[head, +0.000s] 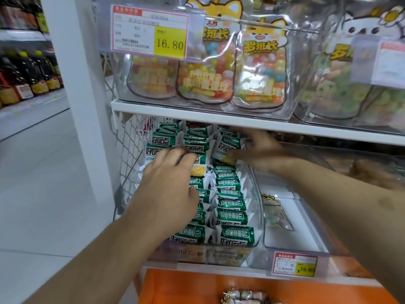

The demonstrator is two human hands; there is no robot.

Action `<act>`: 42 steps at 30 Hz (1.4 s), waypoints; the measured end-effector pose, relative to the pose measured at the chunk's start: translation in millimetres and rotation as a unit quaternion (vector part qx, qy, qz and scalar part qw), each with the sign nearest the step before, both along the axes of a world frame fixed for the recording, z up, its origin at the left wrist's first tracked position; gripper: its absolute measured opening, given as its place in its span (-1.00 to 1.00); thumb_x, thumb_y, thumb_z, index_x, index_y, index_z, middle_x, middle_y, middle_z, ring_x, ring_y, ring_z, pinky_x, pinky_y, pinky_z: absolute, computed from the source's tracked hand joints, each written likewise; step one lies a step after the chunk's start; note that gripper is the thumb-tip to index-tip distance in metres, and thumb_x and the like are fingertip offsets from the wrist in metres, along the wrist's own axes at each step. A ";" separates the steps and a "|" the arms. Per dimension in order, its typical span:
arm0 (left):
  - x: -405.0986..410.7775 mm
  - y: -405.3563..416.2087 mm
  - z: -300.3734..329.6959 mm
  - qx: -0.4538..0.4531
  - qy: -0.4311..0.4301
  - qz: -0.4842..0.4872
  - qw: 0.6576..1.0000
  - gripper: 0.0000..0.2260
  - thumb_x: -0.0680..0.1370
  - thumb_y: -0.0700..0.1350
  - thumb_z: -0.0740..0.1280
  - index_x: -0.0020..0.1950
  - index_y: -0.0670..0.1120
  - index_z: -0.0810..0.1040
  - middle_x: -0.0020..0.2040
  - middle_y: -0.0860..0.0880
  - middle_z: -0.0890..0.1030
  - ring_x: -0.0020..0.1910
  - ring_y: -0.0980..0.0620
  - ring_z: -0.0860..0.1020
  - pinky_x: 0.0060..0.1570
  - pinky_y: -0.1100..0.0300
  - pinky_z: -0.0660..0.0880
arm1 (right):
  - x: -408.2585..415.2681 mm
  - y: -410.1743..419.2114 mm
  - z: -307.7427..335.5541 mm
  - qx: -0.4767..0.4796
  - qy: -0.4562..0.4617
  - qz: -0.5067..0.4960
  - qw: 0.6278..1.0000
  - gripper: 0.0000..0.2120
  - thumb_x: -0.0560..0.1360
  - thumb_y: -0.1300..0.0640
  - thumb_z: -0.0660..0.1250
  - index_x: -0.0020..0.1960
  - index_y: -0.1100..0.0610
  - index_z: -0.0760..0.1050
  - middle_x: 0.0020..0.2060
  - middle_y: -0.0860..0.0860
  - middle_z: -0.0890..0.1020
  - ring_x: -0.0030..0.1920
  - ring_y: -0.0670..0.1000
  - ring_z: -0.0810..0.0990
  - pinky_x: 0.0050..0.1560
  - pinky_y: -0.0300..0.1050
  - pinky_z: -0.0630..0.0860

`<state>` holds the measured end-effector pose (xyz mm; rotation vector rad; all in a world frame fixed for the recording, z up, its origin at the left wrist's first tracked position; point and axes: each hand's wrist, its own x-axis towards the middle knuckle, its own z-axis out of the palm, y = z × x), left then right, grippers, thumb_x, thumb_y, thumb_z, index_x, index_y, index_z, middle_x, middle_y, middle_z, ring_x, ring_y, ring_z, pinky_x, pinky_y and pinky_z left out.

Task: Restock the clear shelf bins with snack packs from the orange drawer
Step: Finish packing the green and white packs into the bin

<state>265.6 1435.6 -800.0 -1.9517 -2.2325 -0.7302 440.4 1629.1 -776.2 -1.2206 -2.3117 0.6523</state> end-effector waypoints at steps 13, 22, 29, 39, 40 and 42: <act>0.2 2.5 -1.6 0.011 -0.005 0.001 1.000 -0.47 0.60 -0.06 0.31 0.57 0.08 0.28 0.50 0.16 0.31 0.51 0.09 0.17 0.55 0.04 0.18 | -2.9 0.8 -1.5 0.030 -0.011 0.035 0.999 -0.29 0.52 -0.02 0.56 0.59 -0.06 0.36 0.50 -0.15 0.45 0.49 -0.11 0.37 0.41 -0.25 0.26; 1.0 1.4 -1.8 0.007 0.003 0.008 1.000 -0.47 0.60 -0.05 0.31 0.57 0.10 0.29 0.49 0.17 0.31 0.49 0.08 0.17 0.52 0.04 0.18 | -9.4 9.6 -7.3 0.022 -0.006 0.061 0.998 -0.50 0.56 -0.02 0.52 0.43 -0.30 0.47 0.33 -0.50 0.42 0.37 -0.35 0.37 0.37 -0.42 0.30; 0.9 0.7 -1.1 0.007 -0.008 0.007 1.000 -0.48 0.60 -0.07 0.30 0.56 0.10 0.30 0.50 0.18 0.31 0.49 0.07 0.15 0.53 0.04 0.16 | -8.8 0.8 -1.9 0.053 -0.023 0.059 0.997 -0.28 0.52 -0.12 0.53 0.61 -0.10 0.34 0.52 -0.23 0.40 0.49 -0.18 0.32 0.41 -0.29 0.29; 19.9 -29.0 14.7 0.043 -0.031 -0.048 0.997 -0.47 0.62 -0.10 0.29 0.59 0.11 0.32 0.53 0.20 0.31 0.53 0.12 0.15 0.55 0.12 0.13 | 36.2 -79.2 15.8 0.067 -0.027 0.010 0.997 -0.31 0.55 -0.20 0.46 0.60 -0.10 0.33 0.52 -0.15 0.38 0.52 -0.12 0.30 0.40 -0.31 0.17; 24.9 -37.3 16.6 0.045 -0.037 -0.068 0.996 -0.49 0.63 -0.09 0.29 0.58 0.12 0.33 0.52 0.22 0.31 0.53 0.15 0.16 0.52 0.17 0.15 | 42.8 -93.2 17.7 0.067 -0.028 0.001 0.997 -0.30 0.55 -0.23 0.45 0.60 -0.07 0.33 0.48 -0.14 0.41 0.52 -0.13 0.30 0.38 -0.30 0.18; 36.3 -57.2 16.9 0.034 -0.051 -0.108 0.992 -0.52 0.65 -0.05 0.28 0.56 0.19 0.32 0.49 0.27 0.31 0.50 0.23 0.21 0.41 0.30 0.19 | 57.5 -121.4 21.6 0.078 -0.025 -0.010 0.997 -0.32 0.55 -0.26 0.42 0.58 -0.07 0.34 0.43 -0.09 0.43 0.53 -0.05 0.29 0.40 -0.23 0.22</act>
